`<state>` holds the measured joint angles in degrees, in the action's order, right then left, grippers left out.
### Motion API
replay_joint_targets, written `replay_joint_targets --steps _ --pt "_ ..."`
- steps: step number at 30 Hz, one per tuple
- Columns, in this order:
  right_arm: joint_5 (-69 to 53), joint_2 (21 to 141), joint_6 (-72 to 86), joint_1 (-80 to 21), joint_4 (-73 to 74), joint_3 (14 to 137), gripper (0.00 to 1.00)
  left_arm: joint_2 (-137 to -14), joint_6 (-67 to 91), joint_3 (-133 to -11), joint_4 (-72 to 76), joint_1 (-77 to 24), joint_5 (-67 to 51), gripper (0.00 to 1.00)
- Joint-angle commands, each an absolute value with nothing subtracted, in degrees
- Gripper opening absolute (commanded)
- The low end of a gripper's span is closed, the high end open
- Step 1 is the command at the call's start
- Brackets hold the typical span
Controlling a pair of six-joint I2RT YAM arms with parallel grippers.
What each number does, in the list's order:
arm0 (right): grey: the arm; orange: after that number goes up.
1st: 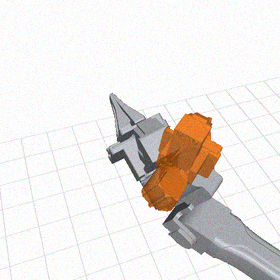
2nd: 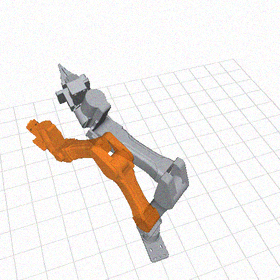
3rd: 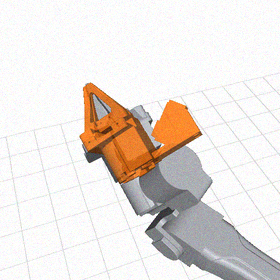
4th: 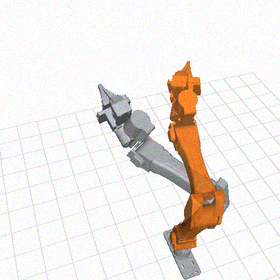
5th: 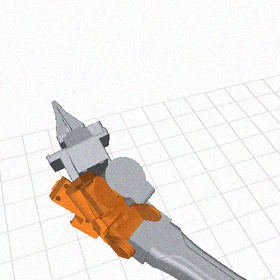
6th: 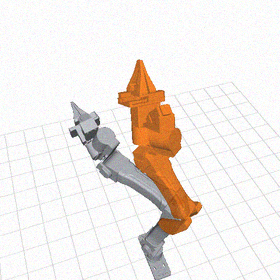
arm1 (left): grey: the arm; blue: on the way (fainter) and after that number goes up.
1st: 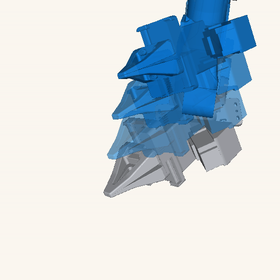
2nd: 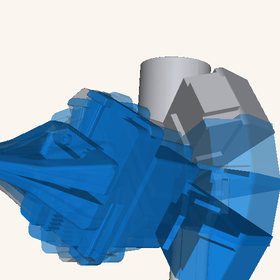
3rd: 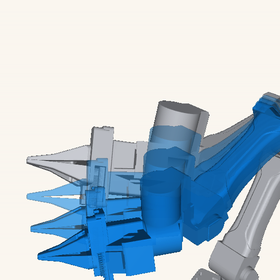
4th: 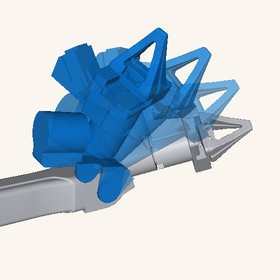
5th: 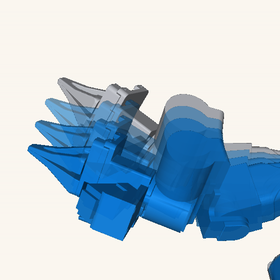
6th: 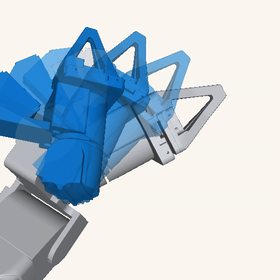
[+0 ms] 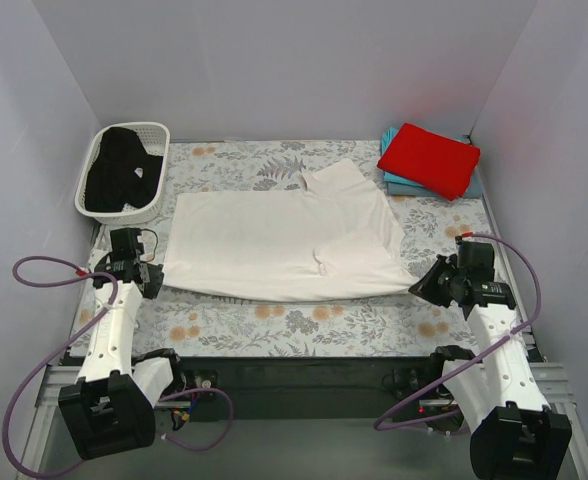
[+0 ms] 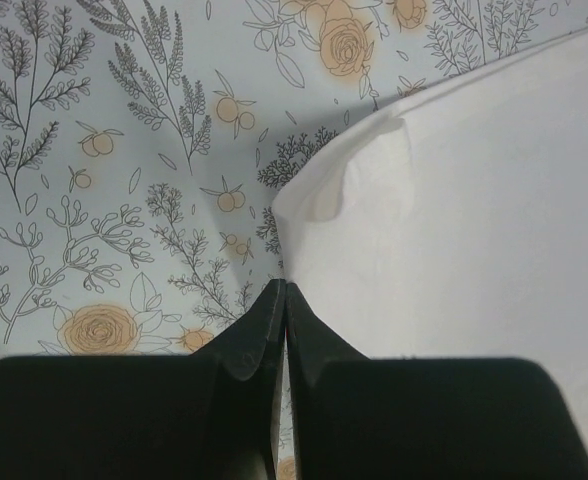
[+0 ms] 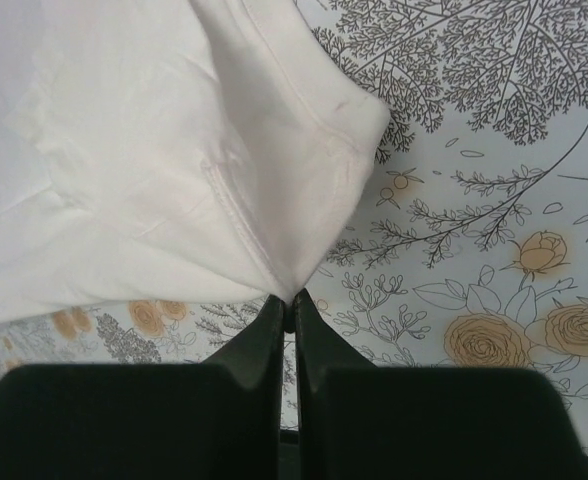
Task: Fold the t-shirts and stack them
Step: Fold the tshirt
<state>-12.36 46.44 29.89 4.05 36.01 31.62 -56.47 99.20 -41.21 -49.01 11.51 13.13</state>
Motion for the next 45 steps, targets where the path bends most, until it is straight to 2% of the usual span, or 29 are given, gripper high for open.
replay_joint_targets --steps 1,6,8,9,11,12,13,14,16,20,26,33,39,45 --pt "-14.7 44.8 29.3 4.9 39.2 30.9 0.01 -54.3 101.8 -42.8 -52.3 11.6 13.6 0.0" --pt "-18.3 44.3 30.0 5.3 40.1 29.4 0.02 -55.0 103.4 -43.8 -54.8 11.7 12.0 0.01" --pt "-18.2 43.9 30.3 5.4 40.9 29.3 0.09 -55.5 103.6 -44.3 -55.5 11.8 12.0 0.11" --pt "-18.1 43.8 30.3 5.4 41.1 29.5 0.26 -55.6 103.4 -45.3 -56.2 11.7 12.0 0.29" --pt "-17.8 43.3 30.4 5.4 42.0 30.7 0.6 -56.2 102.4 -47.2 -57.0 11.8 13.4 0.44" --pt "-17.8 43.4 29.9 5.4 42.1 31.5 0.72 -56.2 101.8 -48.8 -57.5 11.8 14.1 0.53" --pt "-17.6 43.6 29.4 5.4 41.7 34.1 0.91 -56.4 100.5 -51.4 -56.8 11.8 14.2 0.56" --pt "-17.6 44.8 29.0 5.4 41.2 35.4 0.98 -57.0 97.3 -53.0 -55.5 11.8 14.1 0.57" --pt "-19.3 47.5 27.1 5.4 38.3 40.2 0.98 -59.0 95.2 -56.6 -52.5 11.8 13.0 0.6" --pt "-16.7 59.1 25.8 1.9 32.8 49.3 0.98 -66.6 90.0 -65.1 -44.6 11.4 6.5 0.57" --pt "-9.4 74.7 22.6 -6.8 23.7 64.6 0.97 -84.7 87.4 -73.4 -39.5 5.8 10.2 0.52" --pt "-6.3 92.4 16.6 -8.3 19.6 81.0 0.87 -101.8 84.4 -87.5 -40.3 1.7 20.8 0.47" --pt "-8.9 103.1 15.1 -8.4 16.0 87.2 0.81 -115.0 84.5 -97.5 -42.4 -1.0 26.7 0.44" --pt "-8.3 110.3 13.6 -8.5 13.4 91.8 0.81 -125.6 85.4 -108.5 -46.5 -2.4 31.8 0.42"
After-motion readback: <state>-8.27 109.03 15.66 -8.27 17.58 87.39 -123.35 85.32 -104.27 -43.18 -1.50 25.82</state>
